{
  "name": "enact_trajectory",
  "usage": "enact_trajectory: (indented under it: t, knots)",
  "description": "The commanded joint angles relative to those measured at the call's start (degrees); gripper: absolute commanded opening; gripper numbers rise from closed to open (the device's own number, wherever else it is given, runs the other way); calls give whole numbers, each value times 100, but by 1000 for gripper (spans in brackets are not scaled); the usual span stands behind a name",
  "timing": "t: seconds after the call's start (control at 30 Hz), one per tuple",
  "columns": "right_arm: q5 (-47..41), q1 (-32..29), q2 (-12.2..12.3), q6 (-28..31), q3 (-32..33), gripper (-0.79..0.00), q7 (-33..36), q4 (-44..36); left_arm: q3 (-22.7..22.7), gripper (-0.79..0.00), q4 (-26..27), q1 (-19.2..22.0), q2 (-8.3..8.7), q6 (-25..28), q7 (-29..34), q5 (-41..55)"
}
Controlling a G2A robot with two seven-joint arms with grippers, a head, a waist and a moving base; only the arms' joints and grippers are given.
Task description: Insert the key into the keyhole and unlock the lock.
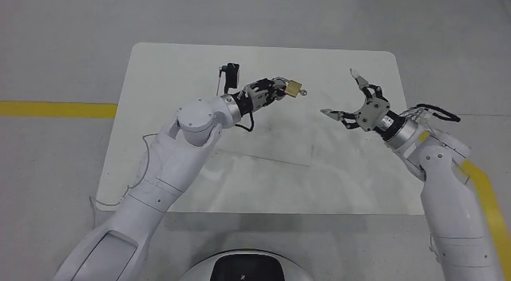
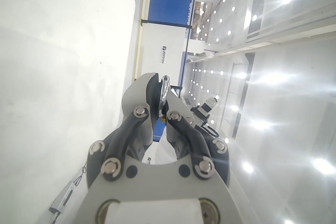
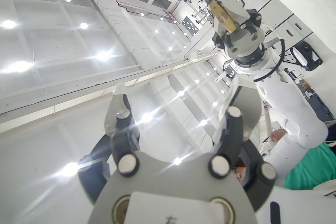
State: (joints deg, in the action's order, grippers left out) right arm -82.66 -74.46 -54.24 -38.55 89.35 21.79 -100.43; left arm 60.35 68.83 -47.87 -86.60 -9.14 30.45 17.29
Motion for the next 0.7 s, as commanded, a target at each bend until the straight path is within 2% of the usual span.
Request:
enact_trajectory:
  t: [0.0, 0.13, 0.27, 0.4, 0.57, 0.67]
  knots:
    - [2, 0, 0, 0, 1, 0, 0, 0, 90, -785, 90, -85, 53, -170, -20, -219]
    - [356, -32, -1, 151, -80, 0, -130, -131, 269, -785, 418, -365, 170, -493, -39, -665]
    - [948, -26, -31, 859, -203, 0, -291, -264, 382, -785, 785, -667, 282, -803, -155, -1281]
    - [1120, 51, -63, 1323, -233, 0, -226, -213, 267, -785, 1005, -878, 359, -1142, -454, -2205]
    - [1363, 163, -99, 1582, -338, 0, -318, -141, 114, -785, 943, -887, 383, -1321, 205, -2216]
    - [1512, 245, -120, 1674, -423, 0, -387, -72, -41, -785, 645, -744, 358, -1337, 233, -2301]
